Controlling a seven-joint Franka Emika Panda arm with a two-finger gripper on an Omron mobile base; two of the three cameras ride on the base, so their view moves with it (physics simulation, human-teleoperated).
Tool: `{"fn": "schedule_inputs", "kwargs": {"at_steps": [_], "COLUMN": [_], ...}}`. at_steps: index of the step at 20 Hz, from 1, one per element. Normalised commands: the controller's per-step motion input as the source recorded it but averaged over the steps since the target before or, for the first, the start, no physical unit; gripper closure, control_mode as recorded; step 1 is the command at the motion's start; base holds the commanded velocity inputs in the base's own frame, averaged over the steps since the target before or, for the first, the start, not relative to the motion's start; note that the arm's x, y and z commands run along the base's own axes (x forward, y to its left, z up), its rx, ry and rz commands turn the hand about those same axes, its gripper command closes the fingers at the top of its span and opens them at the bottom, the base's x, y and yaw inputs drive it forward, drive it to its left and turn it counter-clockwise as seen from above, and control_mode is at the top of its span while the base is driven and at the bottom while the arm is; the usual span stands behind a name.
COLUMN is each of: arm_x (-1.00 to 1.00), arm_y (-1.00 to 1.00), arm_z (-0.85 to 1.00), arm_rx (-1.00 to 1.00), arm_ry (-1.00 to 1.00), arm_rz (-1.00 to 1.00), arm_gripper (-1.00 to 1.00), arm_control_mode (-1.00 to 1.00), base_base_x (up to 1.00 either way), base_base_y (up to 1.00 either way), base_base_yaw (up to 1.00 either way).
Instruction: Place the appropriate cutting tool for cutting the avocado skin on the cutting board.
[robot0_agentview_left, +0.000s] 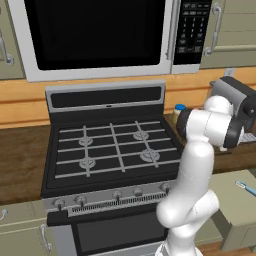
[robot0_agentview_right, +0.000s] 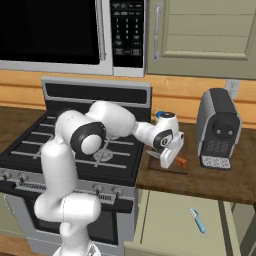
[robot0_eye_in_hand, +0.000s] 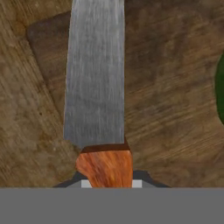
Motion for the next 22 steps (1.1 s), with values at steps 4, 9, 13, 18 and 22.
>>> {"fn": "schedule_inputs", "kwargs": {"at_steps": [4, 9, 13, 18, 22], "arm_x": [0.43, 0.12, -0.21, -0.73, -0.74], "arm_y": [0.0, 0.0, 0.21, 0.41, 0.54], "arm_z": [-0.2, -0.19, 0.06, 0.57, 0.54], "arm_rx": [0.0, 0.0, 0.0, -0.04, -0.09], "arm_ry": [0.0, 0.0, 0.0, -0.08, -0.15], "arm_rz": [0.03, 0.03, 0.01, 0.01, 0.01], "arm_gripper": [-1.0, -1.0, -1.0, -1.0, -1.0], "arm_control_mode": [-1.0, -1.0, -1.0, -1.0, -1.0], "base_base_x": [0.0, 0.0, 0.0, 0.0, 0.0], "base_base_y": [0.0, 0.0, 0.0, 0.0, 0.0], "base_base_yaw": [0.0, 0.0, 0.0, 0.0, 0.0]}}
